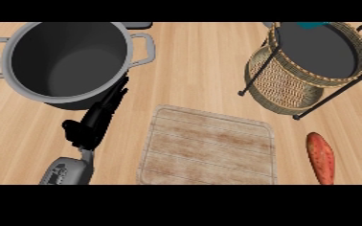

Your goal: Pick the cupcake from the cutting board and place it in the tiered basket

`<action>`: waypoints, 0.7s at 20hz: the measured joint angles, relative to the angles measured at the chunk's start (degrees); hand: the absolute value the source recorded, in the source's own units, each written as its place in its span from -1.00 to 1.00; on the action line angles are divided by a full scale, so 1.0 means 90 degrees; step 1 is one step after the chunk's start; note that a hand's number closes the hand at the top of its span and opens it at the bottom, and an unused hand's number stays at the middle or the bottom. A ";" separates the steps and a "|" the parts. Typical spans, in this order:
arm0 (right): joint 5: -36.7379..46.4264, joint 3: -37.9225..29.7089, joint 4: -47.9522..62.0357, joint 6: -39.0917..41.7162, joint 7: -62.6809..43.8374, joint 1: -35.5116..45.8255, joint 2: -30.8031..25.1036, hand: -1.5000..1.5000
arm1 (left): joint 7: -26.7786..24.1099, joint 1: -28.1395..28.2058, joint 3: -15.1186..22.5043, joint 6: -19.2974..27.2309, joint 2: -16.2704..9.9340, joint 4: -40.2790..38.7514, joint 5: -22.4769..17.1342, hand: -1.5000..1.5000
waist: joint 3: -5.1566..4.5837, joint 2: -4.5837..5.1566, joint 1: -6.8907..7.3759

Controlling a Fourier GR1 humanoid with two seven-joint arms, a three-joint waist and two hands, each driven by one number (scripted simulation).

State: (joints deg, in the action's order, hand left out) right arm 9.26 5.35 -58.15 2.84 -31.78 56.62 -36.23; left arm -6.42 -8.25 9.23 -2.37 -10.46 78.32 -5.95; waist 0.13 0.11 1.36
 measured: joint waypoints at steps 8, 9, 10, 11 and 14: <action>-0.0494 -0.0610 0.0714 -0.0050 -0.0531 0.0397 0.0747 -1.00 | 0.0078 0.0010 -0.0102 -0.0008 0.0031 -0.0132 0.0052 0.00 | -0.0013 -0.0014 -0.0071; -0.0604 -0.0714 0.0732 -0.0071 -0.0724 0.0417 0.0813 -1.00 | 0.0130 0.0012 -0.0122 -0.0017 0.0017 -0.0113 0.0036 0.00 | -0.0015 -0.0029 -0.0090; -0.0718 -0.0832 0.0763 -0.0064 -0.0867 0.0418 0.0837 -1.00 | 0.0174 0.0049 -0.0102 0.0008 0.0039 -0.0053 0.0050 0.00 | -0.0016 -0.0039 -0.0101; -0.0827 -0.0950 0.0822 -0.0068 -0.0977 0.0453 0.0871 -1.00 | 0.0125 0.0072 -0.0115 -0.0003 0.0033 -0.0096 0.0062 0.00 | -0.0015 -0.0042 -0.0109; -0.1065 -0.1250 0.0772 -0.0162 -0.1147 0.0369 0.0945 -1.00 | 0.0066 0.0138 -0.0165 -0.0011 0.0052 -0.0126 0.0069 0.00 | -0.0012 -0.0048 -0.0141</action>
State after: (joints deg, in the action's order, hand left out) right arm -0.32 -5.90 -51.20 1.39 -42.10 59.95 -27.72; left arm -5.83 -7.01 7.75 -2.48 -9.99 77.19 -5.33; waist 0.02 -0.32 0.09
